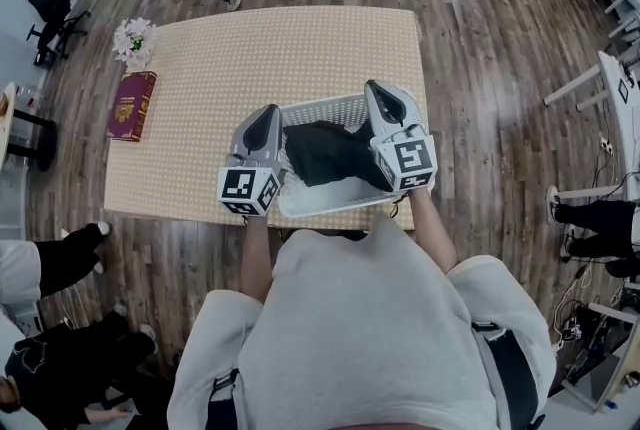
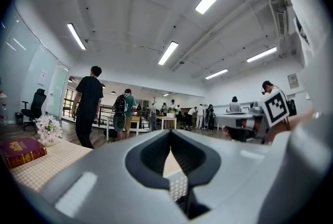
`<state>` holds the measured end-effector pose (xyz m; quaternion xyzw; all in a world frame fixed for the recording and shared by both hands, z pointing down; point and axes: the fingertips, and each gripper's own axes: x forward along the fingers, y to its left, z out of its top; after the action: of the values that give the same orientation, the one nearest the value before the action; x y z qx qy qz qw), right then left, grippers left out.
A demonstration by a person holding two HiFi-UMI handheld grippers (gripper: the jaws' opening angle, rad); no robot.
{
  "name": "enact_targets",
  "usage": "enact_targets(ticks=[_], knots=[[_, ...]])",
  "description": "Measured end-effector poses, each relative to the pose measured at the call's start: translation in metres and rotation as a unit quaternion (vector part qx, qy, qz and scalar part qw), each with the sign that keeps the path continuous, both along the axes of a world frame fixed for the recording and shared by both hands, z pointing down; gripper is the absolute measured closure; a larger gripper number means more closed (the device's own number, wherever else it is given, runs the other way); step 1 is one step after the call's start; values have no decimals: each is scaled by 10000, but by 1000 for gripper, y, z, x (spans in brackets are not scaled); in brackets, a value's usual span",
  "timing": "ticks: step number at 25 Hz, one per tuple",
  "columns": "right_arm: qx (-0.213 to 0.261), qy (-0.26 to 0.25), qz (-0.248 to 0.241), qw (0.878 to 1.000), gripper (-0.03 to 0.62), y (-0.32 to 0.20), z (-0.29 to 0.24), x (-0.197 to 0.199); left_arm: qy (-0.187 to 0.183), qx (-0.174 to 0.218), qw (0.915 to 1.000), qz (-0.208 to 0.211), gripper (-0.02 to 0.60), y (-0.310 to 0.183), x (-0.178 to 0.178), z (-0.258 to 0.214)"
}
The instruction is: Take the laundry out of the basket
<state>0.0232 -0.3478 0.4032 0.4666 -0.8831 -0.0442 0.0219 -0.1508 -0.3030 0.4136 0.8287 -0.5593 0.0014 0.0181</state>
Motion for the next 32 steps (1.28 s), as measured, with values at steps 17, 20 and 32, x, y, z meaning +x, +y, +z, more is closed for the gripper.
enact_targets(ticks=[17, 20, 32], knots=[[-868, 213, 244, 9957, 595, 0, 60, -29, 98, -591, 9981, 110, 575, -15, -44, 44], [-1099, 304, 249, 9932, 595, 4, 79, -30, 175, -726, 9972, 1, 575, -12, -51, 58], [-934, 1909, 52, 9771, 595, 15, 125, -46, 517, -1023, 9934, -45, 575, -9, -55, 93]])
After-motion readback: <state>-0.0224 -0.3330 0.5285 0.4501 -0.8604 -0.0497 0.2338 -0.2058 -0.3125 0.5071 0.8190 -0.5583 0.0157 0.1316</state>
